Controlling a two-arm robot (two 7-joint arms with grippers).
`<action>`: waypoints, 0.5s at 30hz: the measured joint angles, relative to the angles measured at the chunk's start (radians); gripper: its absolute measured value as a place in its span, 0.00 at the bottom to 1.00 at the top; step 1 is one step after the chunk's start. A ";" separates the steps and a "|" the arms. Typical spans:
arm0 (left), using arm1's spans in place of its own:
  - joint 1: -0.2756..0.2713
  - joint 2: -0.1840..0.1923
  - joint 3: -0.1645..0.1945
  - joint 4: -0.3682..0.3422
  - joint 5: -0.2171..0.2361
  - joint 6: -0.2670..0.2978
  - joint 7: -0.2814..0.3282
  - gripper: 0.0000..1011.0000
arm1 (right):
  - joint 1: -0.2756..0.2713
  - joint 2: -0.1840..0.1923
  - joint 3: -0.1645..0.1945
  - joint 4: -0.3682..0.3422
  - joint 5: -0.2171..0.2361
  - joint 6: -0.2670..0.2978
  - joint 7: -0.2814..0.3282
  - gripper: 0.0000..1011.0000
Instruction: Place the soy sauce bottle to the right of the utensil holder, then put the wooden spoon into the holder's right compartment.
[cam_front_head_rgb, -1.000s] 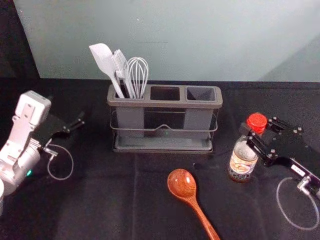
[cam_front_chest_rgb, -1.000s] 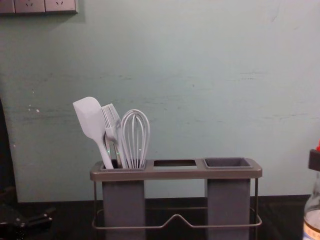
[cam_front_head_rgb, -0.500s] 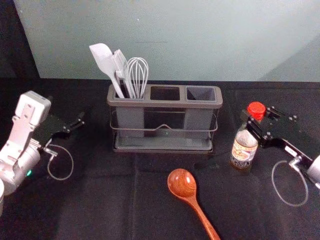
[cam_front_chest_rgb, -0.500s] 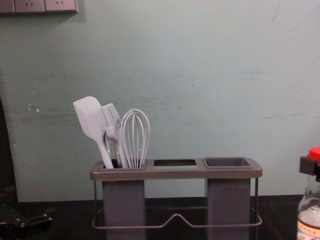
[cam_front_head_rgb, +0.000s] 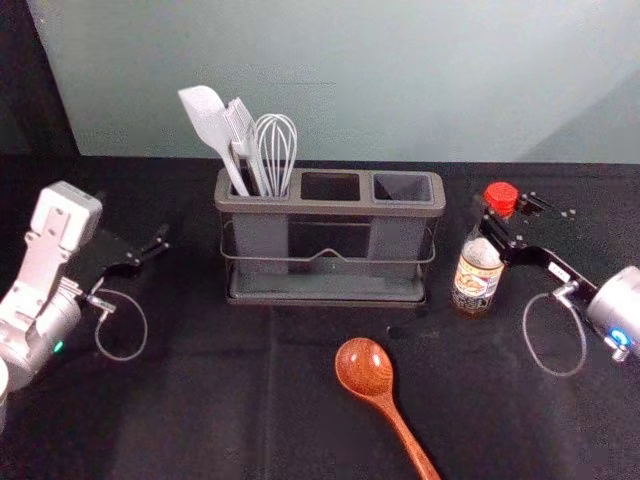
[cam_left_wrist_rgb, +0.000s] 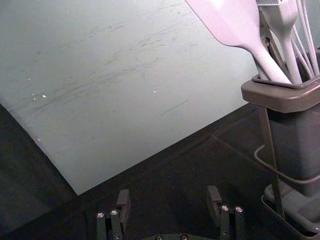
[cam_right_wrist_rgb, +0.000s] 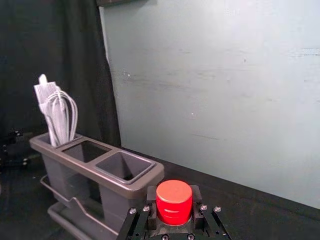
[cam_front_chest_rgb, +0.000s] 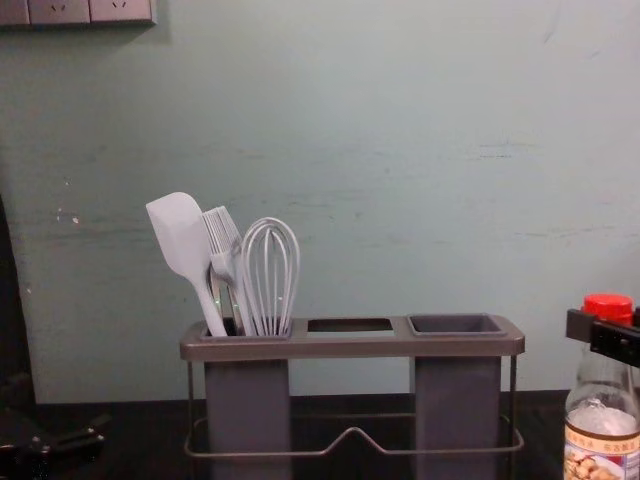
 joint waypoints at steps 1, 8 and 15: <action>0.000 0.000 0.000 0.000 0.000 0.000 0.000 0.99 | 0.005 -0.002 -0.002 0.005 -0.002 0.001 -0.002 0.38; 0.000 0.000 0.000 0.000 0.000 0.000 0.000 0.99 | 0.058 -0.024 -0.020 0.057 -0.017 0.016 -0.009 0.38; 0.000 0.000 0.000 0.000 0.000 0.000 0.000 0.99 | 0.089 -0.044 -0.030 0.094 -0.020 0.009 -0.006 0.38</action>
